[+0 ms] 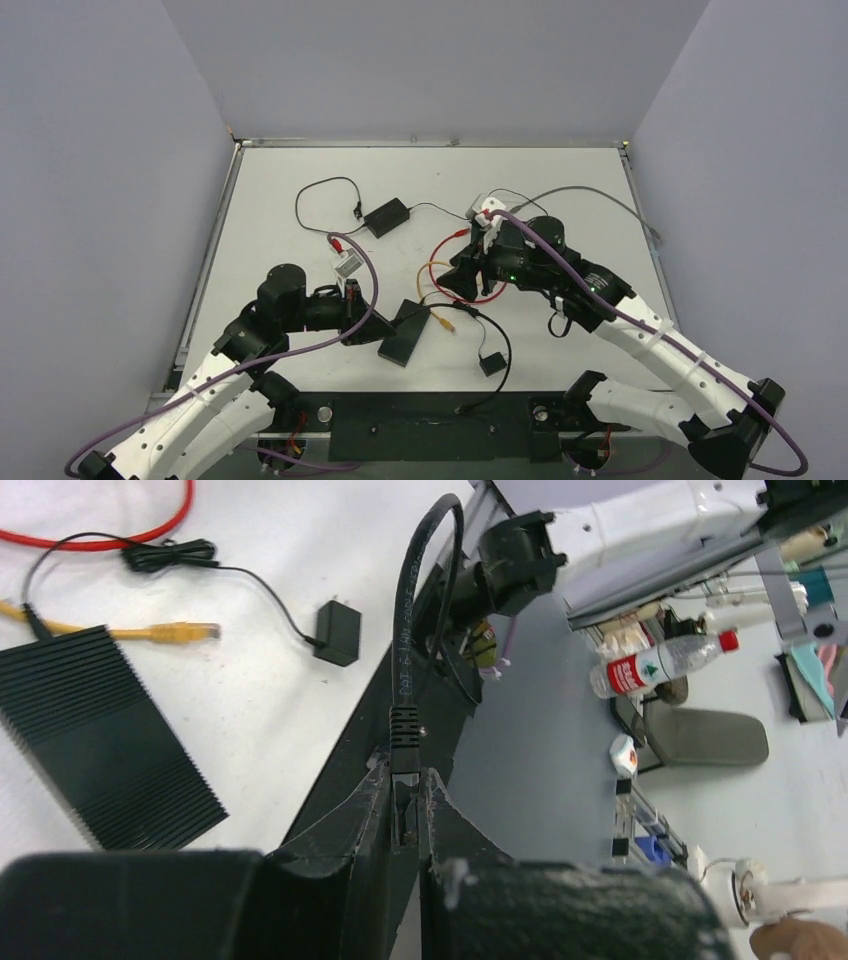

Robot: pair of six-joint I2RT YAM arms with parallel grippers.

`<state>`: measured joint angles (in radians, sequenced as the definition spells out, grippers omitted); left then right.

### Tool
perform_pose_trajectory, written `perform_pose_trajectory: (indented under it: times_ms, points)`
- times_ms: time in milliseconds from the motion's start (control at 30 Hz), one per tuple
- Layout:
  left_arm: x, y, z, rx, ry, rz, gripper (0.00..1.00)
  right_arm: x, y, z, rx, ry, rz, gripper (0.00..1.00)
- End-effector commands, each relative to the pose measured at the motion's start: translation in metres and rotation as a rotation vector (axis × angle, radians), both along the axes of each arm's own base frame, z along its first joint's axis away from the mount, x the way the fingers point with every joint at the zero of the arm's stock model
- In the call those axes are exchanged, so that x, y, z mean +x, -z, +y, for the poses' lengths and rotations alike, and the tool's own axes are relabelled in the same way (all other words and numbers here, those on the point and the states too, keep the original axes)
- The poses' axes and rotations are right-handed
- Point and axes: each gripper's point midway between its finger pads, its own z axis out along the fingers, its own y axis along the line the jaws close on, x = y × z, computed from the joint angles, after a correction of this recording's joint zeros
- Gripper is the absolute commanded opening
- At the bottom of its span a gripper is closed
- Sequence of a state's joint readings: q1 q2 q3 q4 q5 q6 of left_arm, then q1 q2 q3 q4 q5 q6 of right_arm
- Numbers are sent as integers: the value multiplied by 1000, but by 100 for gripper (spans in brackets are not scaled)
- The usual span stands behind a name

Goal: Insert the plug into the switch port
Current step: Pick up the connector from the center of the board, then adjust the connector.

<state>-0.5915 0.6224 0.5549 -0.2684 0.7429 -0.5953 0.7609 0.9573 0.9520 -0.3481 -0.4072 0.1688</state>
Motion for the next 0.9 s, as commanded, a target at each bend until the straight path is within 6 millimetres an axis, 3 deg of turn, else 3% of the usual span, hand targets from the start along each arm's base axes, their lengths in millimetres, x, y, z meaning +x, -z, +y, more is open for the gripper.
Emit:
perform_pose_trajectory:
  times_ms: [0,133,267,600,800,867]
  points:
    - [-18,-24,-10,-23,114,-86,0,-35,-18,40,60,-357,16,49]
    - [-26,-25,-15,1,150,-105,0,-66,-8,57,48,-551,73,49]
    - [-28,-26,-15,23,159,-115,0,-93,-4,61,54,-682,98,49]
    - [-31,-31,-14,39,180,-143,0,-119,24,65,13,-781,164,45]
    - [-32,-31,-14,43,183,-152,0,-127,34,66,-6,-809,184,26]
    - [-32,-32,-14,40,183,-155,0,-127,36,67,-21,-803,180,8]
